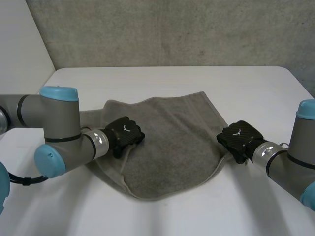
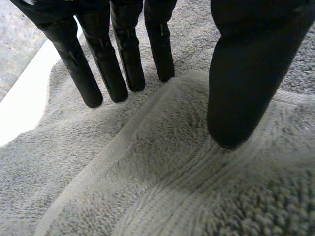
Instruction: Fold the towel.
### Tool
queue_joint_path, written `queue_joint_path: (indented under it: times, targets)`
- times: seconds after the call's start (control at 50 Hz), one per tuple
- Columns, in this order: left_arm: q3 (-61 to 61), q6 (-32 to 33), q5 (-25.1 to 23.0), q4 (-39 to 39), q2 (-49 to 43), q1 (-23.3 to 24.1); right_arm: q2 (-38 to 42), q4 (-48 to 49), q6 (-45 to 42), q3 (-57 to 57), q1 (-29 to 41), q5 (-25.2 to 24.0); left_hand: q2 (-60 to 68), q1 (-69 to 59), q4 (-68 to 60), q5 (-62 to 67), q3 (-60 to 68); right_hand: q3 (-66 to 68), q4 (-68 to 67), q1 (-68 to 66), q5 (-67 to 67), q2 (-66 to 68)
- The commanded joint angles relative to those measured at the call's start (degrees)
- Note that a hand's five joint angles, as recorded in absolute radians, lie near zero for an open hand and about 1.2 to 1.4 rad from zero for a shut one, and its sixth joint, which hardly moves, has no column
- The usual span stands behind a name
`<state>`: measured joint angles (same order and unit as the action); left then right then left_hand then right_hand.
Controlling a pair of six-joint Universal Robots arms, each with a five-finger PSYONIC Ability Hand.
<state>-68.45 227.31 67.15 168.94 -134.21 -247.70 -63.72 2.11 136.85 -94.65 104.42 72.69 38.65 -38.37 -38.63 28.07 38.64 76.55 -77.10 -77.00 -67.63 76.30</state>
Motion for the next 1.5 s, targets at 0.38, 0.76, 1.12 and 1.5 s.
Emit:
queue_joint_path:
  times: [0.38,0.76,1.12,1.5]
  targets:
    - [-9.9,-1.7,2.7,4.0,16.1,-3.3,-2.0,-0.9,0.3,1.8,-1.3,0.4,41.3,-41.6,-41.4,41.9,41.4,3.4,-2.9,-3.0,-2.4,3.7]
    - [-35.9,-10.2,2.8,6.8,54.1,-15.5,-20.7,-16.1,0.2,5.9,-9.6,-0.7,41.3,-41.6,-41.4,41.9,41.4,3.4,-2.9,-3.0,-2.4,3.7]
    - [-47.3,-17.0,3.0,-3.1,77.4,-16.8,-36.6,-31.8,-8.4,6.1,-17.5,-8.3,41.3,-41.6,-41.4,41.9,41.4,3.4,-2.9,-3.0,-2.4,3.7]
    - [-53.8,-16.6,1.9,11.8,64.5,-21.6,-22.1,-30.8,-22.1,3.7,-17.0,-7.1,41.3,-41.6,-41.4,41.9,41.4,3.4,-2.9,-3.0,-2.4,3.7]
